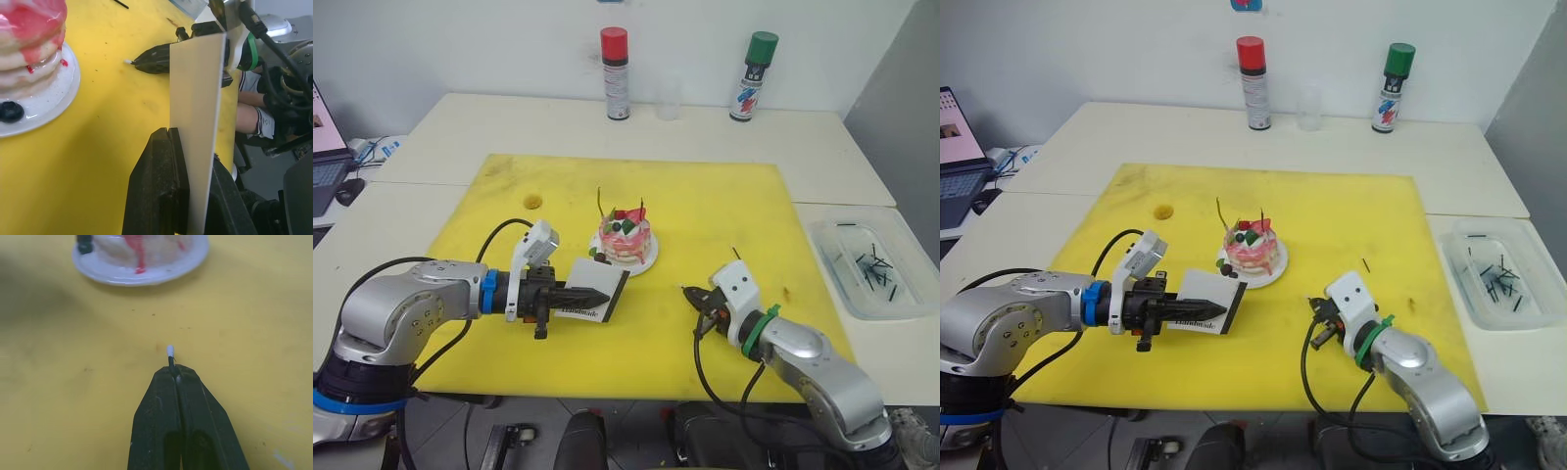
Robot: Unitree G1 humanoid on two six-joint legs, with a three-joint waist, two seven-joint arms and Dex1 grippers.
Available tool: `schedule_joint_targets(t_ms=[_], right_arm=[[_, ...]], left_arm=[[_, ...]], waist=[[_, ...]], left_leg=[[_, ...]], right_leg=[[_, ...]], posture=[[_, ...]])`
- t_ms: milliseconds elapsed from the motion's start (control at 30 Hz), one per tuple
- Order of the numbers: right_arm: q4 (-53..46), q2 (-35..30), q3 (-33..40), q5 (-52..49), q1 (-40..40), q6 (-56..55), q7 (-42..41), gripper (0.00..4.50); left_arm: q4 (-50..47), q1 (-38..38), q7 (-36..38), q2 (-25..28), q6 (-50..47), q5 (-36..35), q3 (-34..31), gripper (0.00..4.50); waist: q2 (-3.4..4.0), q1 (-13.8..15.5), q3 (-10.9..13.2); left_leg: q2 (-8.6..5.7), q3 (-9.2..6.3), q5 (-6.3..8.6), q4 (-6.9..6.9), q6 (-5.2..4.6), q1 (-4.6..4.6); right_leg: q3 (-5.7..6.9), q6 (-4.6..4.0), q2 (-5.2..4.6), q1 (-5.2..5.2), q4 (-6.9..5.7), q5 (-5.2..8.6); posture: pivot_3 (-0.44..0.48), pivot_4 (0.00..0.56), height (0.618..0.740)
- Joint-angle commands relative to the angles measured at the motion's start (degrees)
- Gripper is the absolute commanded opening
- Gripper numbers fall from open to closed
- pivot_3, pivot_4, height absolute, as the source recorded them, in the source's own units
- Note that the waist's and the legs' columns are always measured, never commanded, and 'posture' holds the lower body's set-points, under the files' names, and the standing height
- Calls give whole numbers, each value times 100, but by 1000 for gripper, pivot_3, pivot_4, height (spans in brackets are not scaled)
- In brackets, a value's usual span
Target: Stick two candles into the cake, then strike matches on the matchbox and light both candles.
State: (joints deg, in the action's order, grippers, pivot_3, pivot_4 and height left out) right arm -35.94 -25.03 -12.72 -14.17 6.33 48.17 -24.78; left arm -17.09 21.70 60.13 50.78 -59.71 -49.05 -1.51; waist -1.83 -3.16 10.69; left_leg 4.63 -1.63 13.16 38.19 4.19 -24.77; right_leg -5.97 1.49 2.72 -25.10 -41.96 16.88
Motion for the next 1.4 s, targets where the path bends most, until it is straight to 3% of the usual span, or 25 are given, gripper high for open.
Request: schedule_joint_targets(t_ms=[33, 233, 333, 400, 733, 1267, 1400], right_arm=[[34, -288, -89, -7, 115, -345, -417, 20], [509, -337, -116, 94, 81, -897, -553, 20], [629, -338, -164, 178, -8, -1224, -599, 634], [670, -329, -210, 197, -114, -1503, -693, 1287], [1225, -19, -191, 376, -489, -2780, -713, 1287], [1273, 364, -174, 559, -661, -2395, -344, 1287], [1117, 397, -216, 600, -667, -2043, -211, 328]], left_arm=[[-21, 66, 6, -46, 79, 32, -1, 0], [-66, 0, -37, -89, 80, 56, -10, 0], [-77, -20, -58, -86, 68, 47, -25, 0], [-77, -22, -60, -84, 61, 43, -31, 0], [25, 84, -24, -116, 84, 100, 32, 0], [17, 113, -45, -130, 48, 63, 33, 0], [-3, 97, -57, -137, 40, 55, 36, 0]], waist=[[0, 0, 0], [-1, 0, 0], [0, -1, 0], [-1, -2, 0], [-1, -4, -1], [-2, -7, -2], [-2, -5, -3]], left_leg=[[0, 0, 0, 0, 0, 0], [0, -2, 0, -3, 0, 0], [0, -3, 0, -2, 0, 0], [0, -3, 0, -1, 0, 0], [0, -4, 0, 0, 0, 1], [1, -7, -2, 15, -2, 6], [2, -7, -2, 18, -2, 6]], right_leg=[[1, -1, 0, 0, 0, 1], [3, -5, 0, 0, 0, 3], [3, -3, 0, 1, 0, 2], [3, -2, 0, 1, -1, 1], [4, -3, 1, 1, -3, 2], [4, 0, 3, 8, -14, 0], [4, 0, 3, 10, -14, 0]], posture=[[0, 150, 684], [0, 150, 684], [0, 150, 684], [0, 150, 684], [0, 150, 684], [0, 150, 684], [0, 150, 684]])
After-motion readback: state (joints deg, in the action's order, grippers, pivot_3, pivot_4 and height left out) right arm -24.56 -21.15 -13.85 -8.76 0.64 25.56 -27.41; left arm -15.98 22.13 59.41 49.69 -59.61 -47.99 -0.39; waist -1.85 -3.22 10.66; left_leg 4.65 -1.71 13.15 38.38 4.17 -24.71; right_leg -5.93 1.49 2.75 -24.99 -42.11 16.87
